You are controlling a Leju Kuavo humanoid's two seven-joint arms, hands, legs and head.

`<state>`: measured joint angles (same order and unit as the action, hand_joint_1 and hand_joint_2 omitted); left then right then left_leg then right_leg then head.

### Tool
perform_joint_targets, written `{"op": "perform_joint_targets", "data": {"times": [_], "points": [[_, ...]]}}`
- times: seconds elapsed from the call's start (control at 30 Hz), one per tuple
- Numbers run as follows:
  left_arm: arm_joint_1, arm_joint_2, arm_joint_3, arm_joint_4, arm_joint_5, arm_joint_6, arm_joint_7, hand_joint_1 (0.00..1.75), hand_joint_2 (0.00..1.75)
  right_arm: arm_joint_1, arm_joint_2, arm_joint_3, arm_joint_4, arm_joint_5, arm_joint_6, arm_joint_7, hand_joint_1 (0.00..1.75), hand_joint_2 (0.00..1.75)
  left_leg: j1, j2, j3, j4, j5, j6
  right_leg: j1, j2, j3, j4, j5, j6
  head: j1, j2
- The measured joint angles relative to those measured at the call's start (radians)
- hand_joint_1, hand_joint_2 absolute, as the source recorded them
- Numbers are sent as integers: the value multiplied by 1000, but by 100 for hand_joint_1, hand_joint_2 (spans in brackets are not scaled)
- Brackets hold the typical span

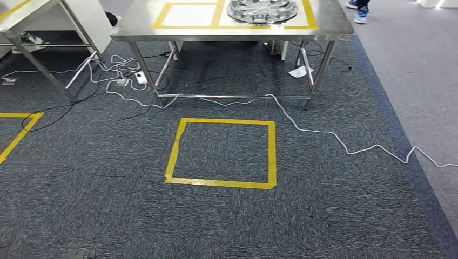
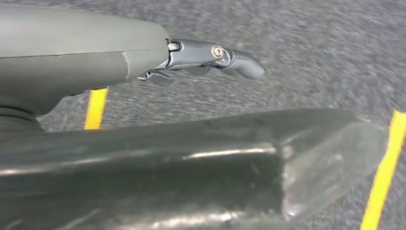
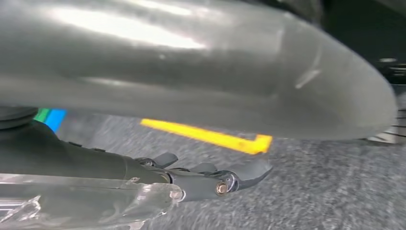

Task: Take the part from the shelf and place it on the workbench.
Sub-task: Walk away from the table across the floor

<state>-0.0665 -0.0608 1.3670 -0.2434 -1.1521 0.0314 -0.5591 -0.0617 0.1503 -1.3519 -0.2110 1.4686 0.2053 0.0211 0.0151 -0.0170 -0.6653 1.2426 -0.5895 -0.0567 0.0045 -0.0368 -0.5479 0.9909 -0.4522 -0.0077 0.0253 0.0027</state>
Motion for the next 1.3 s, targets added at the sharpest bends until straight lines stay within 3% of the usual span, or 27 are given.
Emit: {"op": "perform_joint_targets", "data": {"times": [0.03, 0.07, 0.13, 0.17, 0.2, 0.27, 0.3, 0.37, 0.43, 0.5, 0.53, 0.57, 0.6, 0.67, 0.73, 0.8, 0.87, 0.93, 0.97, 1.0, 1.03, 1.07, 1.1, 1.17, 1.2, 1.23, 1.3], "points": [[2, 0, 0, 0, 0, 0, 1, 0, 0, 1, 0, 8, 0, 9, -2, 7, 0, 0, -1, 3, 17, -20, 19, 2, 2, -13, -3, 0, 2, 1, 0, 0], [3, 0, 0, 0, 0, 0, 1, 0, 0, 1, 0, 17, 0, 18, -6, 12, 0, 0, -2, 14, 53, -76, 50, 6, 3, -25, -5, 0, 4, 2, 0, 0], [0, 0, 0, 0, 1, 1, 2, 0, 0, 2, 0, 33, 0, 34, -14, 17, 0, 0, -10, 62, 133, -213, 101, 17, 8, -47, -7, 4, 6, 6, -2, 0], [-3, 0, 0, 0, 2, 1, 3, 0, 0, 2, 0, 43, 0, 44, -19, 19, 0, 0, -14, 83, 157, -259, 112, 23, 12, -58, -8, 6, 7, 10, -2, 0], [-5, 0, 0, 0, 2, 1, 4, 0, 0, 1, 0, 53, 0, 55, -23, 21, 0, 0, -17, 93, 165, -281, 115, 28, 15, -69, -9, 9, 7, 14, -2, 0], [-1, 0, 0, 0, 1, 3, 8, 0, 0, 0, 0, 75, 0, 77, -30, 26, 0, 0, -19, 78, 160, -289, 119, 39, 16, -92, -9, 10, 8, 22, -1, 0], [3, -2, 1, 0, 1, 4, 12, 0, 0, -1, 0, 84, 0, 84, -32, 28, 0, 0, -17, 68, 158, -290, 122, 44, 15, -88, -10, 14, 4, 28, 0, 0], [7, -4, 1, 0, 0, 6, 19, 0, 0, -1, -1, 102, 0, 95, -37, 32, 0, 0, -12, 47, 152, -291, 132, 55, 10, -37, -32, 69, -37, 43, 3, 0], [2, -6, 1, 0, -1, 7, 22, 0, 0, 3, -1, 117, 0, 100, -41, 32, 0, 0, -10, 23, 141, -291, 140, 62, 4, 20, -86, 200, -112, 52, 6, 0], [2, -9, 1, 0, -1, 5, 24, 0, 0, 8, -1, 133, 0, 101, -43, 32, 0, 0, -10, -4, 133, -290, 147, 61, 2, 32, -128, 304, -152, 53, 6, 0], [3, -10, 1, 0, -1, 5, 26, 0, 0, 9, -1, 141, 0, 101, -44, 32, 0, 0, -9, -19, 130, -290, 150, 59, 1, 34, -123, 303, -143, 53, 6, 0], [4, -12, 1, 0, -1, 4, 28, 0, 0, 10, -1, 148, 0, 102, -44, 32, 0, 0, -7, -32, 129, -289, 152, 56, 0, 36, -102, 266, -119, 53, 6, 0], [4, -14, 1, 0, -1, 3, 29, 0, 0, 10, -1, 155, 0, 102, -44, 33, 0, 0, -5, -46, 128, -287, 154, 52, -4, 47, -64, 196, -82, 55, 6, 0], [1, -15, 1, 0, 1, 0, 30, 0, 0, 10, -1, 171, 2, 102, -43, 37, 0, 0, -5, -71, 121, -281, 157, 41, -14, 97, 5, 63, -40, 56, 7, 0], [-3, -17, 1, 0, 4, -4, 32, 0, 0, 10, -2, 188, 4, 102, -42, 47, 0, 0, -4, -92, 111, -278, 163, 27, -18, 124, 28, 16, -35, 49, 8, 0], [-1, -19, 2, 0, 5, -5, 34, 0, 0, 11, -4, 201, 4, 102, -41, 56, 0, 0, 0, -108, 102, -279, 170, 14, -15, 101, 26, 18, -28, 34, 8, 0], [1, -24, 2, 1, 6, -6, 36, 0, 0, 13, -6, 210, 4, 102, -40, 60, 0, 0, -1, -74, 79, -240, 142, 7, -16, 75, 22, 14, -21, 18, 2, 0], [-4, -31, 2, 3, 8, -12, 37, 0, 0, 15, -9, 217, 4, 102, -39, 67, 0, 0, -4, -19, 22, -120, 71, 3, -13, 46, 16, 12, -17, 10, -4, 0], [-7, -34, 2, 3, 10, -16, 37, 0, 0, 18, -12, 220, 4, 102, -39, 71, 0, 0, -4, -6, -11, -50, 38, 1, -10, 30, 13, 12, -16, 8, -6, 0], [-8, -37, 2, 4, 10, -19, 40, 0, 0, 21, -15, 223, 4, 102, -39, 76, 0, 0, -4, -1, -31, -1, 21, 1, -8, 13, 10, 12, -16, 8, -6, 0], [-8, -42, 2, 5, 10, -21, 43, 0, 0, 24, -20, 225, 4, 102, -40, 79, 0, 0, -4, 2, -35, 16, 22, 2, -7, -2, 8, 12, -15, 8, -6, 0], [-6, -46, 3, 6, 11, -22, 48, 0, 0, 27, -26, 228, 4, 102, -42, 82, 0, 0, -4, 5, -17, -8, 42, 4, -7, -17, 7, 12, -15, 8, -6, 0], [-5, -50, 3, 7, 12, -22, 54, 0, 0, 28, -30, 232, 4, 102, -45, 85, 0, 0, -5, 16, 20, -66, 73, 6, -6, -31, 8, 12, -15, 9, -6, 0], [-7, -57, 4, 9, 19, -23, 61, 0, 0, 30, -39, 246, 4, 102, -53, 86, 0, 0, -9, 60, 101, -205, 122, 13, -2, -53, 7, 15, -16, 16, -7, 0], [-9, -60, 6, 10, 24, -24, 63, 0, 0, 31, -45, 257, 4, 102, -58, 83, 0, 0, -12, 76, 124, -249, 132, 17, 1, -63, 8, 16, -17, 21, -6, 0], [-10, -63, 7, 11, 30, -27, 64, 0, 0, 31, -50, 268, 4, 102, -63, 79, 0, 0, -14, 83, 132, -270, 133, 21, 3, -73, 8, 16, -18, 27, -6, 0], [-6, -67, 12, 12, 41, -30, 54, 0, 0, 30, -63, 292, 4, 103, -70, 72, 0, 0, -15, 63, 127, -276, 136, 32, 3, -90, 11, 15, -18, 39, -4, 0]]}}
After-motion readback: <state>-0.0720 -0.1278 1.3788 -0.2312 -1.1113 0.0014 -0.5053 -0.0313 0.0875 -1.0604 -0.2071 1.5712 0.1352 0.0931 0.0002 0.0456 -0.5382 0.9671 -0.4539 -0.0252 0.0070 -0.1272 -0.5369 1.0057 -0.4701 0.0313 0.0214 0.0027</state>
